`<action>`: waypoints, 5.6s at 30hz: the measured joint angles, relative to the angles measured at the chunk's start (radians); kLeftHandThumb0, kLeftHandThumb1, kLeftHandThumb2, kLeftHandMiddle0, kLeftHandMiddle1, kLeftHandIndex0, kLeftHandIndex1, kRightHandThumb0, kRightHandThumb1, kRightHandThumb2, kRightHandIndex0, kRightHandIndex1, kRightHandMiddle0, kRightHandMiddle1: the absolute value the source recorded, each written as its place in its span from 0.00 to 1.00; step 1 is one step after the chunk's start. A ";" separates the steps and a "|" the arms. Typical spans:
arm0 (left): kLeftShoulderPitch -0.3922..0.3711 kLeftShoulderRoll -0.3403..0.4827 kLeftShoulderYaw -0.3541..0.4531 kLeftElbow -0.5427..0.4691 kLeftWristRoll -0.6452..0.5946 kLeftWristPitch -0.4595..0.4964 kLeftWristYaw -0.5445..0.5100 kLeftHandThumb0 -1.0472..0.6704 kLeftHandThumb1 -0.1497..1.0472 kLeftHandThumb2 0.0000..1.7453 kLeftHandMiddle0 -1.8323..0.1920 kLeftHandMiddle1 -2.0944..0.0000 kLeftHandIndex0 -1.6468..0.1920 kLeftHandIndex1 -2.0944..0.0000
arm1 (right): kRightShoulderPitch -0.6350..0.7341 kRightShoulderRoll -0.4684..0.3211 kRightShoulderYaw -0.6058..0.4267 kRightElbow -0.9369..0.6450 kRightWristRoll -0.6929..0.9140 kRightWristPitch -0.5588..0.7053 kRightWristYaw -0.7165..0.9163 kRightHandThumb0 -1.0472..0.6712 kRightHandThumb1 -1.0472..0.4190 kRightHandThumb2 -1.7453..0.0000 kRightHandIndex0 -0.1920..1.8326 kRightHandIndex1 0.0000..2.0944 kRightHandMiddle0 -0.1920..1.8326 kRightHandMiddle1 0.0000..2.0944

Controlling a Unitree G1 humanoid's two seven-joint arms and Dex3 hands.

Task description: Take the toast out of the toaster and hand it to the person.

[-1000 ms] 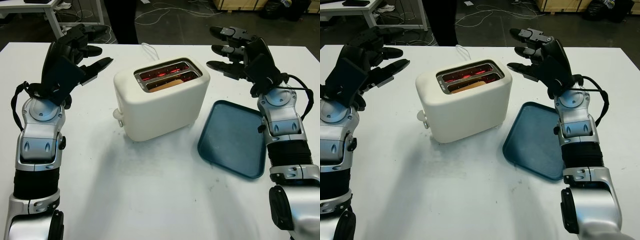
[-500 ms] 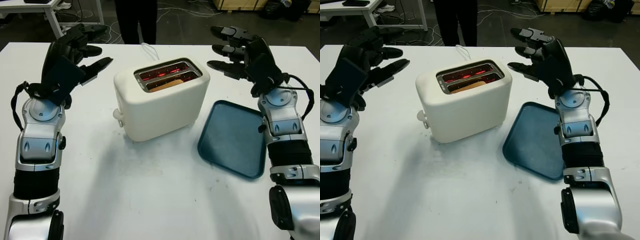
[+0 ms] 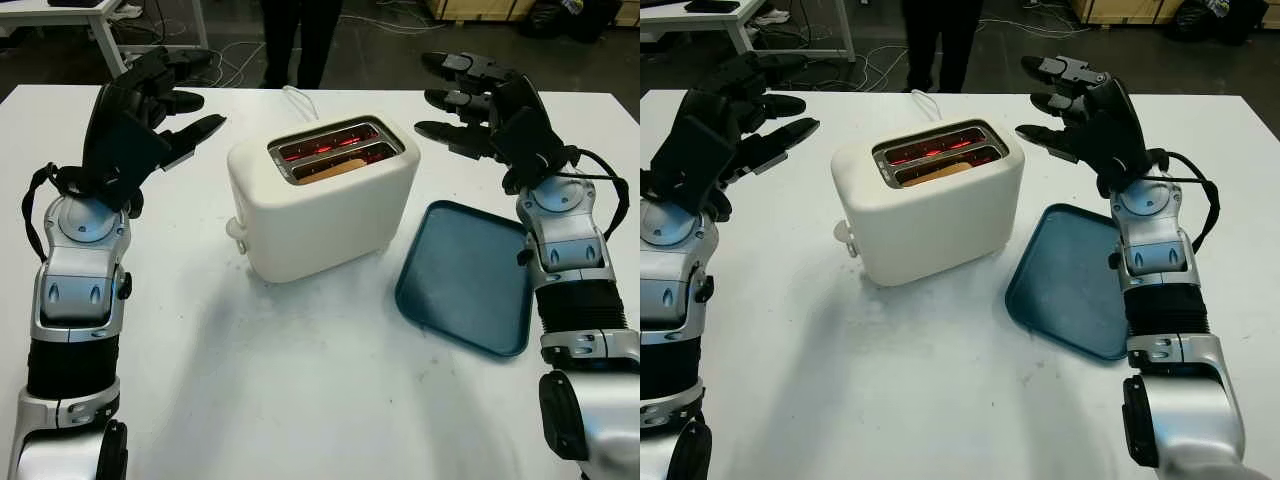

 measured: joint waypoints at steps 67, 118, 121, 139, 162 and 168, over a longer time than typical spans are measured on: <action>0.008 -0.007 0.002 -0.019 0.001 0.032 0.010 0.39 0.89 0.00 0.78 0.59 0.70 0.79 | -0.463 -0.091 0.526 0.167 -0.573 -0.377 0.228 0.39 0.29 0.99 0.42 0.67 0.60 0.03; 0.007 -0.015 -0.004 -0.033 0.001 0.068 0.017 0.44 0.89 0.01 0.79 0.58 0.70 0.78 | -0.592 -0.068 0.482 0.507 -0.627 -0.454 -0.114 0.30 0.09 0.79 0.61 0.83 0.48 0.83; 0.004 -0.015 -0.004 -0.031 0.001 0.068 0.015 0.43 0.89 0.01 0.80 0.57 0.70 0.78 | -0.641 -0.073 0.440 0.565 -0.619 -0.426 -0.160 0.29 0.09 0.77 0.62 0.83 0.47 0.83; 0.000 -0.011 -0.004 -0.021 0.001 0.066 0.010 0.42 0.89 0.01 0.80 0.57 0.71 0.78 | -0.743 -0.138 0.287 0.786 -0.485 -0.304 -0.249 0.32 0.09 0.73 0.59 0.83 0.47 0.83; 0.000 -0.010 0.002 -0.009 0.000 0.036 0.007 0.42 0.89 0.00 0.80 0.55 0.72 0.76 | -0.567 -0.023 0.016 0.960 -0.167 0.072 -0.432 0.45 0.09 0.79 0.44 0.83 0.34 0.69; 0.000 -0.010 0.002 -0.009 0.000 0.036 0.006 0.41 0.89 0.00 0.80 0.55 0.72 0.75 | -0.551 0.014 0.020 0.967 -0.161 0.099 -0.435 0.45 0.09 0.80 0.38 0.83 0.34 0.51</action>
